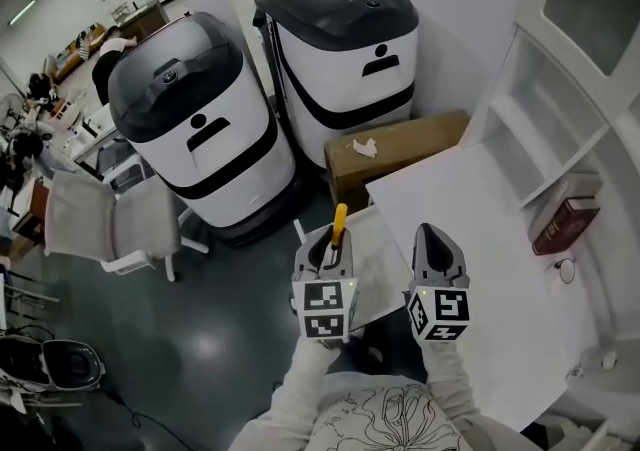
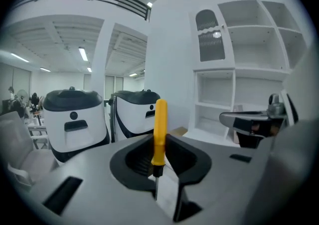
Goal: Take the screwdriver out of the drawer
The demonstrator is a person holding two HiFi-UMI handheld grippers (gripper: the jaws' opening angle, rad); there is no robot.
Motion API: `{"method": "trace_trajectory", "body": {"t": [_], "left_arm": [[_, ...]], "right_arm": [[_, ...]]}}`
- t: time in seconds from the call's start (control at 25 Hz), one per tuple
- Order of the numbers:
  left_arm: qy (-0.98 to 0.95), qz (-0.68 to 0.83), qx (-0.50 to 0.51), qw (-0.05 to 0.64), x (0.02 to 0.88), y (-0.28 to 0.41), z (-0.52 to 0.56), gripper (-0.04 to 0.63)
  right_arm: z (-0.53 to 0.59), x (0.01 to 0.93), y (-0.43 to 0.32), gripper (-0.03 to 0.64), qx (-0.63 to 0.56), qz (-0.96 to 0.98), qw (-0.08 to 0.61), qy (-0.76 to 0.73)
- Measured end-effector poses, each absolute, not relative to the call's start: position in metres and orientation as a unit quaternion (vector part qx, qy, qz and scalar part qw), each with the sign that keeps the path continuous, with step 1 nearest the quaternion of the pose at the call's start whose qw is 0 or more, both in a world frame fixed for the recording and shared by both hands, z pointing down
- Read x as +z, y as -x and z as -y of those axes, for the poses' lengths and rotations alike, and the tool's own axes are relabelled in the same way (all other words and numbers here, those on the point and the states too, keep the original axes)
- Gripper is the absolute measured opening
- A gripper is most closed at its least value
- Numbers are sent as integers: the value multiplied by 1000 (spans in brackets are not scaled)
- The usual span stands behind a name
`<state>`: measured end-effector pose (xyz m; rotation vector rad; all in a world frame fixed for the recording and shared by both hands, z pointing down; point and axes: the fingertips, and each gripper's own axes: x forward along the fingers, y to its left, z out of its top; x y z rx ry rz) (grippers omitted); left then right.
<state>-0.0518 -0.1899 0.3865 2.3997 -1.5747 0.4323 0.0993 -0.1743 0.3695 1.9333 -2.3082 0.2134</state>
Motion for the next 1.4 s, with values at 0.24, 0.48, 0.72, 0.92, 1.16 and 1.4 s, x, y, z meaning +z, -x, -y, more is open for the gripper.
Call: {"method": "trace_trajectory", "body": {"t": [0.24, 0.48, 0.72, 0.92, 1.16, 1.4], "left_arm": [[-811, 568, 111, 83, 351, 69, 179, 67], [-814, 572, 82, 63, 326, 75, 169, 67], [-811, 580, 63, 50, 310, 78, 167, 67], [-811, 580, 59, 48, 309, 77, 168, 67], [-813, 577, 61, 50, 312, 72, 170, 67], [-817, 571, 63, 50, 313, 66, 171, 67]], "right_arm": [[170, 347, -87, 3, 53, 773, 39, -631], [167, 333, -82, 3, 44, 776, 23, -629], [167, 327, -79, 3, 36, 780, 22, -625], [168, 326, -79, 3, 35, 782, 23, -623], [170, 328, -80, 3, 33, 782, 26, -622], [171, 330, -82, 3, 35, 780, 27, -625]]}}
